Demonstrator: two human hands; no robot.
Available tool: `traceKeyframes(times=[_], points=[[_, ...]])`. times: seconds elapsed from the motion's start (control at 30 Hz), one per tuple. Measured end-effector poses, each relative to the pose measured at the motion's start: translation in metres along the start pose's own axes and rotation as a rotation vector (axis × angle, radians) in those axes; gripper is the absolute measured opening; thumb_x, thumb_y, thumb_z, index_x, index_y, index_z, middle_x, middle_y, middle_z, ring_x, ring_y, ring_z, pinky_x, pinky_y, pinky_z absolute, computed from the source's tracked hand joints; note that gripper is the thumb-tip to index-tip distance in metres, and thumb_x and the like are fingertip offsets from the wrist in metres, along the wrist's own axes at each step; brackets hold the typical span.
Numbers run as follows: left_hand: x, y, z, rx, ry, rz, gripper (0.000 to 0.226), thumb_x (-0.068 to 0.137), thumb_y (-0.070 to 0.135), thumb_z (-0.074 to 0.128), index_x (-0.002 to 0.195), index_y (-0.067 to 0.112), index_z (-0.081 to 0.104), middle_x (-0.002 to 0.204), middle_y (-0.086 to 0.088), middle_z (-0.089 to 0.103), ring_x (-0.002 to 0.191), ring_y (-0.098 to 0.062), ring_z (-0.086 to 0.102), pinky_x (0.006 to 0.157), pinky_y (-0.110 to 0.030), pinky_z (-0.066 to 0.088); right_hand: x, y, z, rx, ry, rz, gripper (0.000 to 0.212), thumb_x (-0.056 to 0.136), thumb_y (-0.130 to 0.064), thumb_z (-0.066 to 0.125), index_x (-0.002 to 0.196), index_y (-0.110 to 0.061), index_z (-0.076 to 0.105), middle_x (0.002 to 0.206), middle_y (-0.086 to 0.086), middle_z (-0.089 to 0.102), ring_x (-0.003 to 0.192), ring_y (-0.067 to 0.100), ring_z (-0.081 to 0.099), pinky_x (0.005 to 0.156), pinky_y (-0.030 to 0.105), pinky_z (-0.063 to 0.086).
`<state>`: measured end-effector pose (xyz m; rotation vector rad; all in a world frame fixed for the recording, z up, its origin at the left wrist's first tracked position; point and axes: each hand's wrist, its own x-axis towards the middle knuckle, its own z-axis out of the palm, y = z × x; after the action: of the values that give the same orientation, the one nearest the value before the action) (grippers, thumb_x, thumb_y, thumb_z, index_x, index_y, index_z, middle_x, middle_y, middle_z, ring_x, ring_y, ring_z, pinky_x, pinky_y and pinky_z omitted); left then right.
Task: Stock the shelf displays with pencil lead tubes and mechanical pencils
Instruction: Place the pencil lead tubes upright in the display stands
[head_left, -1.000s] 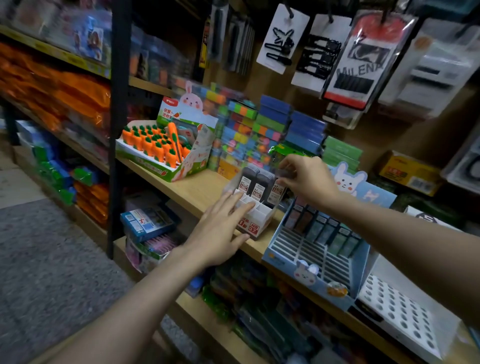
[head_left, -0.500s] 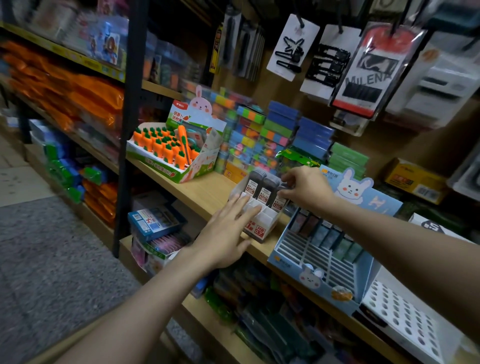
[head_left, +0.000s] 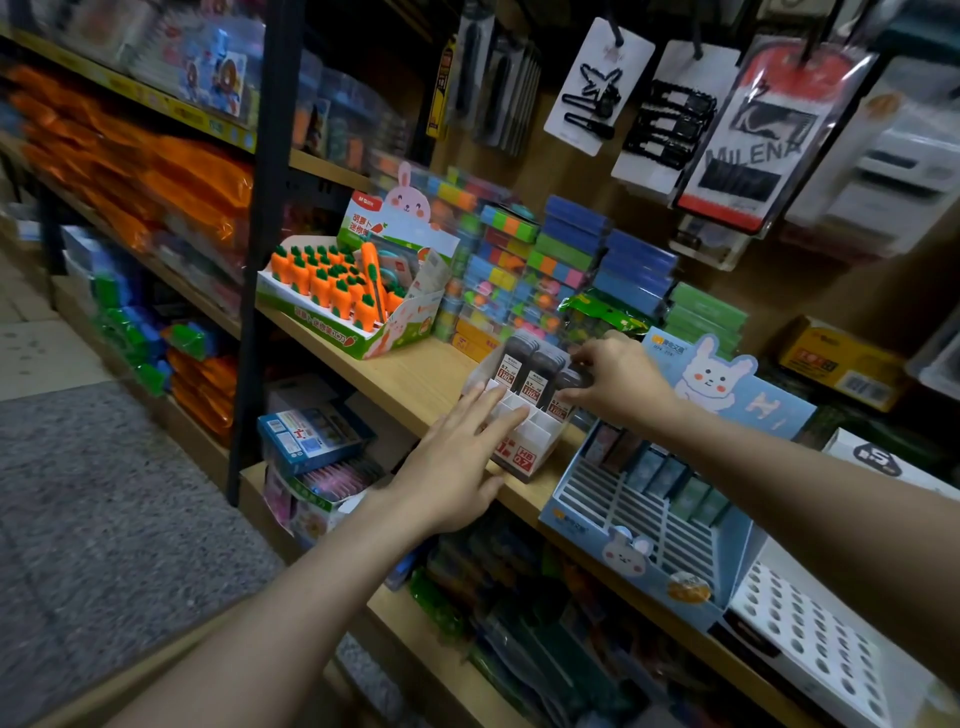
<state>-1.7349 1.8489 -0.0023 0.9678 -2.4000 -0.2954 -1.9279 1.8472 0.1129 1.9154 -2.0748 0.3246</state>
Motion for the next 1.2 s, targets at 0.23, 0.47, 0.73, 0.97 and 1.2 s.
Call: traceKeyframes(times=[0.23,0.47,0.73,0.97,1.2], points=[[-0.001,0.000,-0.001,-0.008,0.001,0.006,0.080,0.092,0.028,0.060,0.154,0.034,0.010,0.162,0.007,-0.011,0.148,-0.012,-0.015,0.122,-0.044,0.012,-0.007,-0.003,0.000,0.040,0.025,0.013,0.036,0.076,-0.035,0.079,0.105,-0.020,0.064,0.106,0.005,0.065,0.099,0.023,0.061,0.082,0.042,0.054],[-0.003,0.000,-0.002,-0.017,0.000,0.015,0.078,0.093,0.028,0.060,0.154,0.032,0.011,0.162,0.006,-0.009,0.148,-0.013,-0.014,0.122,-0.042,0.010,0.009,-0.005,-0.007,0.106,-0.069,0.123,0.027,0.083,-0.028,0.076,0.106,-0.015,0.069,0.103,0.007,0.070,0.084,0.018,0.062,0.067,0.030,0.052],[-0.002,-0.001,-0.001,-0.011,0.006,0.018,0.079,0.092,0.027,0.060,0.154,0.033,0.011,0.162,0.006,-0.010,0.148,-0.013,-0.014,0.122,-0.040,0.009,0.001,-0.006,-0.002,0.045,0.061,0.063,0.029,0.075,-0.023,0.083,0.099,-0.009,0.072,0.101,0.008,0.068,0.086,0.022,0.062,0.073,0.037,0.055],[-0.003,0.000,0.000,-0.002,0.028,0.025,0.077,0.094,0.025,0.058,0.154,0.034,0.010,0.163,0.005,-0.011,0.149,-0.013,-0.012,0.122,-0.039,0.010,-0.008,-0.002,0.003,-0.110,0.177,-0.037,0.019,0.091,-0.030,0.066,0.099,-0.013,0.073,0.107,0.008,0.058,0.103,0.029,0.055,0.075,0.037,0.048],[-0.049,0.015,0.007,-0.085,0.120,0.121,0.057,0.093,0.018,0.057,0.145,0.028,0.036,0.158,0.007,0.019,0.145,-0.010,0.016,0.116,-0.027,0.021,-0.069,-0.015,-0.012,0.085,0.267,-0.207,0.029,0.093,-0.019,0.057,0.120,-0.012,0.064,0.118,0.007,0.055,0.109,0.024,0.052,0.089,0.040,0.048]])
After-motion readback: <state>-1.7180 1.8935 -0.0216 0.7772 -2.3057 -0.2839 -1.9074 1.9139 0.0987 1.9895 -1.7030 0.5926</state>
